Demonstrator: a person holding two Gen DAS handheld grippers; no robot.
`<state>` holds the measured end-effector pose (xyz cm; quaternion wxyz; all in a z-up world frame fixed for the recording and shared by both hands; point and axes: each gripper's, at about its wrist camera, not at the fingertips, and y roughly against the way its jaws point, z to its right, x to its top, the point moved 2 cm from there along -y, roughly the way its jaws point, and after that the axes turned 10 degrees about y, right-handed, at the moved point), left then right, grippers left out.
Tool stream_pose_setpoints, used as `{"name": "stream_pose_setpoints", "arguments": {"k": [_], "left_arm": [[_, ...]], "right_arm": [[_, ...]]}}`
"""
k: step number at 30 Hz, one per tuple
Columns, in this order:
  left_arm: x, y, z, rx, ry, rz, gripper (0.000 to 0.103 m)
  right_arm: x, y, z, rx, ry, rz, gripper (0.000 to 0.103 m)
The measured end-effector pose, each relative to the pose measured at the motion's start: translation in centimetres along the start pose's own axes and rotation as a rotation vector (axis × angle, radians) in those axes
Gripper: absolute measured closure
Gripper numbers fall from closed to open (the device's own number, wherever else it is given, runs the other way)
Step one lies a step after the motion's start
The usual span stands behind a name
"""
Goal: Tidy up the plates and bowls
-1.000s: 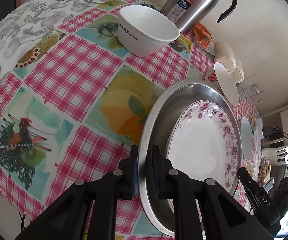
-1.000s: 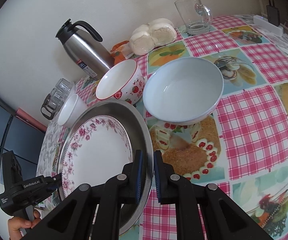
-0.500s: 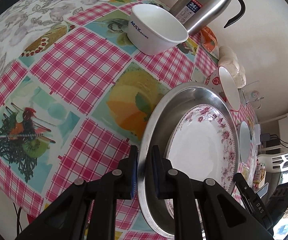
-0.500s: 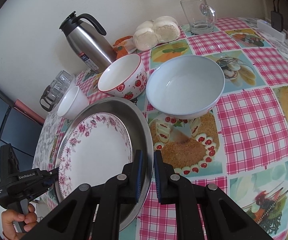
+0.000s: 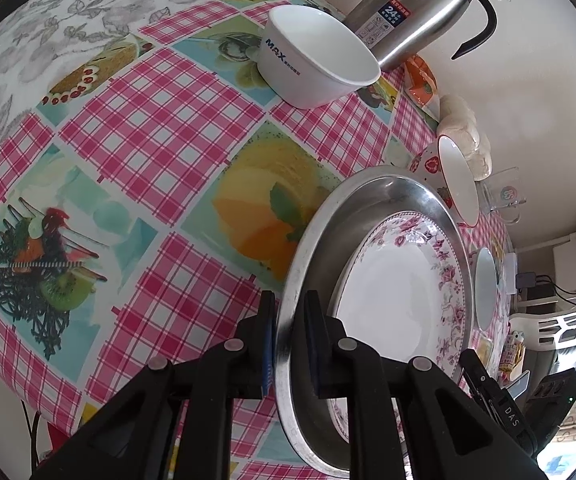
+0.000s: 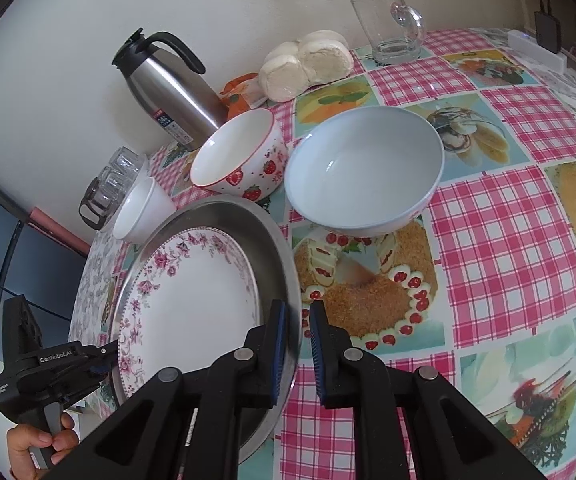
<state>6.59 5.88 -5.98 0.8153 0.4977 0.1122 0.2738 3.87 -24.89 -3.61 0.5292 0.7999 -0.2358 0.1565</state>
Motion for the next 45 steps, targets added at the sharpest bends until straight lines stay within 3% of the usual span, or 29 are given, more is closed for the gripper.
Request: {"name": "stream_pose_setpoints", "arguments": {"k": [5,9,13,16,18,21,27,31,33,39,45], "left_arm": [[0.2,0.5,0.3,0.016,-0.014,0.031,0.088],[0.4,1.0,0.1,0.049,-0.003,0.061,0.061],[0.6,1.5,0.1,0.049,-0.007,0.084,0.057],[0.6,2.0,0.4,0.071,-0.024,0.110,0.044],[0.6,2.1,0.6,0.086,-0.034,0.126,0.036],[0.9,2.2,0.5,0.115,-0.043,0.155,0.023],[1.3,3.0,0.5,0.149,-0.072,0.223,0.011],[1.1,3.2,1.2,0.154,-0.114,0.250,0.008],[1.0,3.2,1.7,0.153,-0.137,0.262,0.006],[0.4,4.5,3.5,0.139,-0.229,0.403,0.006],[0.6,4.6,5.2,0.129,-0.290,0.470,0.006]], "right_arm": [[0.1,0.2,-0.3,-0.021,0.023,0.002,0.088],[0.6,1.5,-0.5,-0.072,0.040,0.052,0.088],[1.2,3.0,-0.4,-0.120,0.042,0.117,0.088],[1.4,3.4,-0.7,-0.151,0.058,0.146,0.070],[1.5,3.5,-1.0,-0.171,0.074,0.159,0.042],[1.4,3.2,-1.4,-0.187,0.098,0.162,0.031],[1.2,2.4,-1.7,-0.199,0.132,0.139,0.018],[1.1,2.3,-2.1,-0.193,0.145,0.143,0.009],[1.1,2.2,-2.3,-0.195,0.154,0.140,0.000],[1.2,2.2,-3.2,-0.199,0.182,0.163,0.000],[1.8,2.4,-3.9,-0.236,0.199,0.211,0.000]]}}
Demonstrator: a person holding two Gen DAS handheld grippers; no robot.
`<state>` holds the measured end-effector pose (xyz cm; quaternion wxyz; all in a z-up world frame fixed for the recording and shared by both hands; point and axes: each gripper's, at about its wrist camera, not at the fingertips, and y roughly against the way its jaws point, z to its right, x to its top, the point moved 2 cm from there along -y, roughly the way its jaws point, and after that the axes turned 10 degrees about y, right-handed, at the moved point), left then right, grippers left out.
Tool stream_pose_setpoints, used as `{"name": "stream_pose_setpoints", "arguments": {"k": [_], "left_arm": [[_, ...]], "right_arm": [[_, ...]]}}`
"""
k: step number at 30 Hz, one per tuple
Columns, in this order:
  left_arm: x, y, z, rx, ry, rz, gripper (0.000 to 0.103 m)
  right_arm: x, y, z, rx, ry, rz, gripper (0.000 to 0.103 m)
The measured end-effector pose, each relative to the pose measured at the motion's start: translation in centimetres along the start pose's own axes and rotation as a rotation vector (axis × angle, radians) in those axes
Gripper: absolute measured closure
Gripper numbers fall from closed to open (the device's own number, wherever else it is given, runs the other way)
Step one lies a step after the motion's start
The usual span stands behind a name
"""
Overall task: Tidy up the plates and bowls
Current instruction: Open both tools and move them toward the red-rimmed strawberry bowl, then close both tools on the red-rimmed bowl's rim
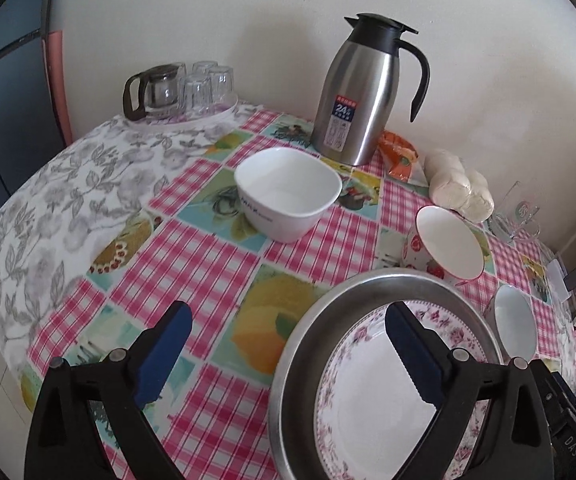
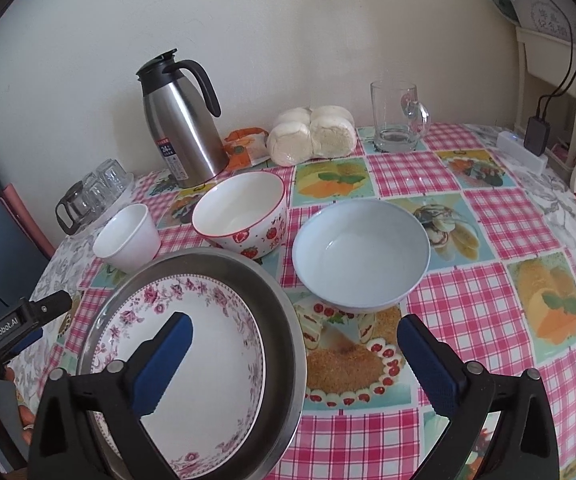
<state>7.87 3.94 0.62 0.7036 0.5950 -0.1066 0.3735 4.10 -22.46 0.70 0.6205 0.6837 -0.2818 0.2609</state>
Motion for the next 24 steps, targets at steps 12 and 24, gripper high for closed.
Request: {"name": "stream_pose_setpoints", "arguments": {"k": [12,24], "left_arm": [[1.9,-1.4,2.4,-0.084,0.060,0.001,0.006],[3.2,-4.6,5.6,-0.063,0.006,-0.007,0.006]], "right_arm": [[2.8,0.0,1.2,-0.025,-0.091,0.014,0.000],[4.8,-2.9,1.3,-0.018,-0.121,-0.019,0.000]]}}
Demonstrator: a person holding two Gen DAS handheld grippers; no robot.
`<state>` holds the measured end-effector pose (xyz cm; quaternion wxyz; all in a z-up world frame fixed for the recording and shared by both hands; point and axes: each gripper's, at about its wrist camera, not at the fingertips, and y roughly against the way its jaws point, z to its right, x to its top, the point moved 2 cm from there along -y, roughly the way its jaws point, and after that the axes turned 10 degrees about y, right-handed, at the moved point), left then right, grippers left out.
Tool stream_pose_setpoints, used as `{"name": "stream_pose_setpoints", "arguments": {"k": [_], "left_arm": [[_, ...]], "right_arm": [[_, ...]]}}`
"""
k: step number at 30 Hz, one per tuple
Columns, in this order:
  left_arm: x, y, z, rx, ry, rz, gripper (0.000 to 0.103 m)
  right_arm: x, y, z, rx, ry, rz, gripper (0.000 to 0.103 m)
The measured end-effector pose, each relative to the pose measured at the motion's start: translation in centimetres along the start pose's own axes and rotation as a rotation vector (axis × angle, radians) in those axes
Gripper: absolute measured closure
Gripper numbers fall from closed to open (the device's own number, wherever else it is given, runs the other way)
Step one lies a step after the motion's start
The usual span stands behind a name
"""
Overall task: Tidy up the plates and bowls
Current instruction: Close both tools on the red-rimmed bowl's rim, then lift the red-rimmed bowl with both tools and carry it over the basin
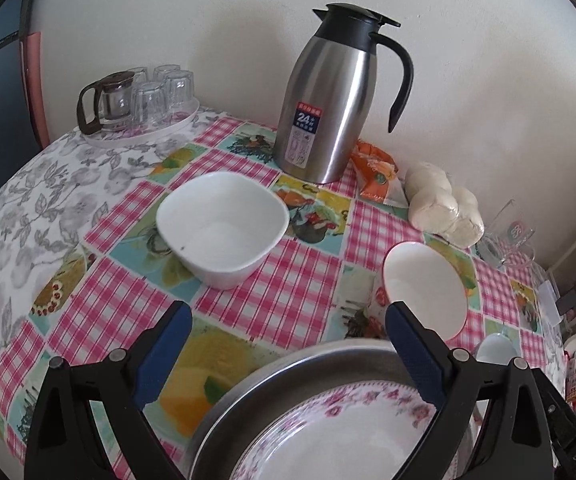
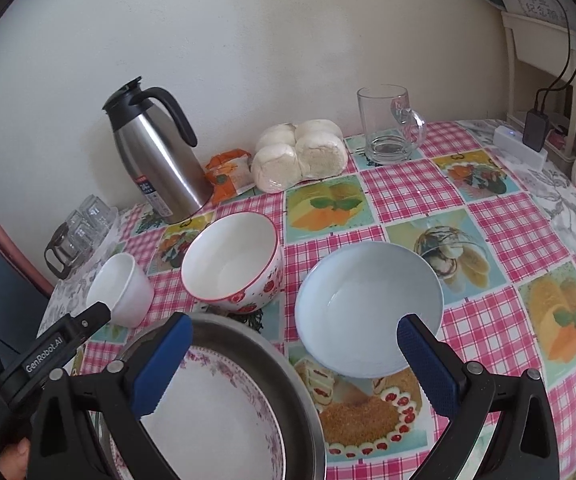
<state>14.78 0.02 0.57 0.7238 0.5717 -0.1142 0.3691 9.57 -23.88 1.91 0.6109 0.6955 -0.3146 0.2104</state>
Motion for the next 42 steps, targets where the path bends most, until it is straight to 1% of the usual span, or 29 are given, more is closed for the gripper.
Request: {"name": "stream_pose_setpoints", "arguments": {"k": [2,4,7,9,10,11,15,19,20,21,23,24,25,26,27,29,31,32,33,34,35,36,37,38,40,42], "left_arm": [[0.4,-0.1,0.6,-0.030,0.001,0.008,0.005],[0.8,-0.3,1.2,-0.059,-0.006,-0.004,0.005],[1.6,-1.0,2.0,-0.104,-0.022,-0.066,0.005],[1.9,-1.7,2.1,-0.126,-0.003,-0.124,0.005],[2.0,-1.9,2.2,-0.141,0.010,-0.138,0.005],[2.1,-2.1,2.3,-0.147,0.015,-0.149,0.005],[1.8,-3.1,2.9,-0.109,-0.006,-0.169,0.005],[1.8,-4.1,2.8,-0.124,0.026,-0.190,0.005],[1.8,-4.2,2.9,-0.131,0.022,-0.193,0.006],[1.8,-4.4,3.1,-0.139,0.015,-0.197,0.006],[1.9,-4.7,3.5,-0.150,0.003,-0.200,0.008],[1.9,-4.9,3.7,-0.155,-0.002,-0.205,0.013],[1.9,-5.2,3.9,-0.160,-0.006,-0.213,0.016],[1.9,-5.5,4.1,-0.164,-0.009,-0.224,0.023],[1.9,-5.9,4.2,-0.167,-0.011,-0.237,0.028],[1.8,-6.7,4.5,-0.174,-0.007,-0.264,0.030],[1.5,-7.5,4.7,-0.182,-0.001,-0.291,0.036],[1.4,-7.9,4.8,-0.180,-0.003,-0.307,0.044],[1.3,-8.3,5.0,-0.181,-0.006,-0.323,0.048],[1.1,-8.7,5.1,-0.183,-0.008,-0.340,0.049],[0.9,-9.1,5.2,-0.189,-0.006,-0.359,0.054],[0.8,-9.4,5.3,-0.195,-0.002,-0.372,0.062],[0.8,-9.7,5.3,-0.195,-0.001,-0.382,0.064],[0.7,-10.0,5.4,-0.193,-0.002,-0.388,0.067],[0.5,-10.5,5.3,-0.195,0.005,-0.406,0.073],[0.5,-10.7,5.3,-0.216,0.019,-0.426,0.077]], "right_arm": [[0.6,-0.5,0.2,-0.021,-0.005,-0.017,0.000],[1.1,-0.8,0.4,-0.039,-0.010,-0.029,0.000],[1.9,-1.3,0.7,-0.018,-0.032,-0.042,0.000],[2.5,-1.7,0.8,0.002,-0.037,-0.066,0.000],[2.7,-1.9,0.9,0.007,-0.042,-0.079,0.000],[2.9,-2.0,1.0,0.010,-0.052,-0.083,0.000],[3.6,-2.7,1.3,0.038,-0.085,-0.090,0.000],[3.7,-3.7,1.1,0.043,-0.090,-0.092,0.000],[3.7,-4.1,1.0,0.051,-0.093,-0.094,0.003],[3.7,-4.6,0.8,0.061,-0.094,-0.099,0.008],[3.6,-5.5,0.5,0.075,-0.088,-0.112,0.016],[3.6,-5.9,0.4,0.078,-0.087,-0.117,0.020],[3.5,-6.5,0.2,0.081,-0.089,-0.127,0.022],[3.4,-7.0,0.1,0.090,-0.091,-0.136,0.027],[3.4,-7.5,0.0,0.100,-0.090,-0.143,0.035],[3.4,-8.3,-0.2,0.101,-0.088,-0.160,0.042],[3.6,-8.8,-0.3,0.094,-0.080,-0.170,0.046],[3.8,-9.0,-0.4,0.085,-0.073,-0.175,0.049],[4.1,-9.2,-0.4,0.085,-0.068,-0.181,0.054],[4.4,-9.5,-0.4,0.092,-0.067,-0.197,0.055],[4.7,-9.9,-0.4,0.092,-0.067,-0.216,0.056],[4.8,-10.2,-0.5,0.082,-0.061,-0.230,0.058],[5.0,-10.5,-0.5,0.070,-0.050,-0.244,0.059],[5.1,-10.9,-0.6,0.057,-0.040,-0.265,0.062],[5.2,-11.7,-0.6,0.076,-0.046,-0.298,0.066],[5.1,-12.6,-0.7,0.096,-0.052,-0.333,0.073]]}}
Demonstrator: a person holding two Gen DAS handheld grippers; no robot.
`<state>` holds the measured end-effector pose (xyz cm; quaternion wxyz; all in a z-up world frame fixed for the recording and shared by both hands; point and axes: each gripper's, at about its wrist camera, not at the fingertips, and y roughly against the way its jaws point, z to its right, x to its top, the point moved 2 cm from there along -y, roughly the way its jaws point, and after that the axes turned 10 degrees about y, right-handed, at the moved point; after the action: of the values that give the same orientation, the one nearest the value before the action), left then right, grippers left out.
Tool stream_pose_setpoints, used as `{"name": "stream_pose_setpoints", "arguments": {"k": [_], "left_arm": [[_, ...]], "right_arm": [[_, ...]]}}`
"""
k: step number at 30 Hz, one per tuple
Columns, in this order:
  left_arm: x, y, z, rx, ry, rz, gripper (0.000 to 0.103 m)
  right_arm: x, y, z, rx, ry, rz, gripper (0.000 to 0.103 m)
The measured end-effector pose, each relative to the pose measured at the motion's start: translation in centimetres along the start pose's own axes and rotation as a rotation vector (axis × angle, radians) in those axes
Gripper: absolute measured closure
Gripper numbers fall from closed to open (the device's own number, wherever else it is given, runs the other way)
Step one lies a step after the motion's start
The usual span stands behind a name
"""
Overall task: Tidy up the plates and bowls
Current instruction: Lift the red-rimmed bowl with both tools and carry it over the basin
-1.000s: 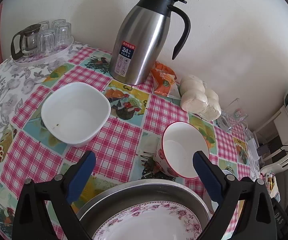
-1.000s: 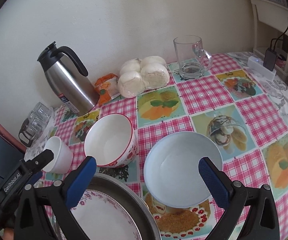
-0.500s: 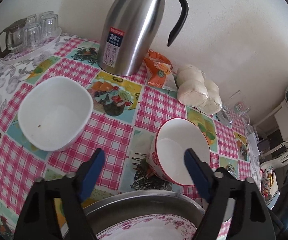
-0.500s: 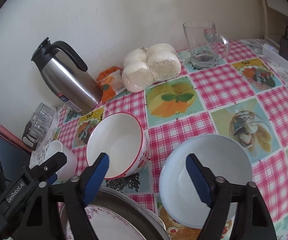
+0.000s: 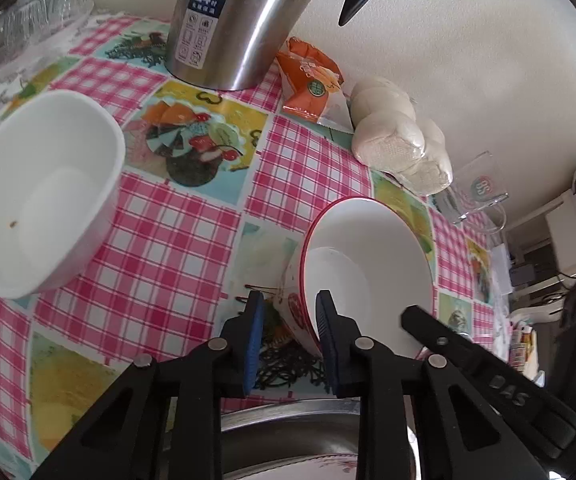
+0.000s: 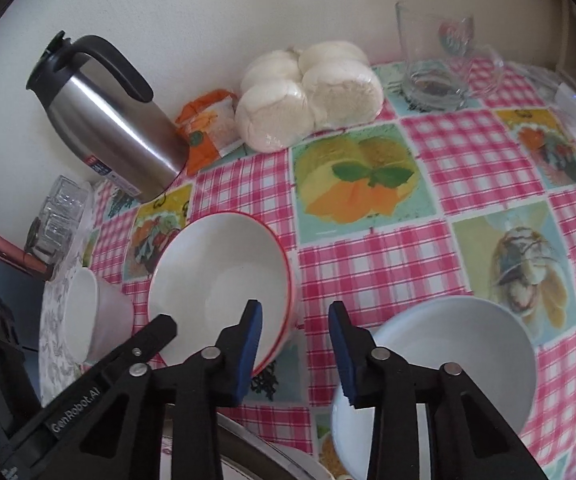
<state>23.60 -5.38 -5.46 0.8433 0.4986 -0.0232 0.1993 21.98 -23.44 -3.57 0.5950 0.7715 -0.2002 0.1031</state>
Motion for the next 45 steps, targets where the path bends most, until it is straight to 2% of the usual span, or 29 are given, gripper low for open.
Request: {"name": "stream_pose_setpoints", "arguments": {"k": [4,7,10,12,18,23,29,45], "left_arm": [[0.3,0.0,0.1,-0.010,0.008,-0.009,0.080],[0.6,-0.4,-0.2,-0.023,0.023,-0.021,0.080],[0.5,-0.5,-0.2,-0.032,0.016,-0.037,0.080],[0.6,-0.9,0.0,-0.043,0.010,-0.050,0.080],[0.5,-0.5,-0.2,-0.016,0.000,-0.037,0.080],[0.4,0.8,0.1,-0.030,-0.002,-0.015,0.080],[-0.3,4.4,1.5,-0.058,-0.037,0.037,0.080],[-4.1,12.3,3.2,-0.113,-0.084,0.074,0.080]], "right_arm": [[0.2,-1.5,-0.3,-0.027,0.019,-0.060,0.077],[0.7,-2.2,-1.1,-0.083,0.082,-0.091,0.078],[0.9,-3.2,-1.3,-0.053,0.082,-0.122,0.082],[0.9,-3.3,-1.7,-0.071,0.113,-0.110,0.081],[0.6,-2.9,-2.4,-0.037,0.134,-0.077,0.082],[1.0,-0.4,-3.6,-0.049,0.177,-0.006,0.082],[0.9,3.3,-4.6,-0.043,0.182,0.080,0.082],[-3.5,13.1,-5.8,-0.010,0.166,0.225,0.082]]}}
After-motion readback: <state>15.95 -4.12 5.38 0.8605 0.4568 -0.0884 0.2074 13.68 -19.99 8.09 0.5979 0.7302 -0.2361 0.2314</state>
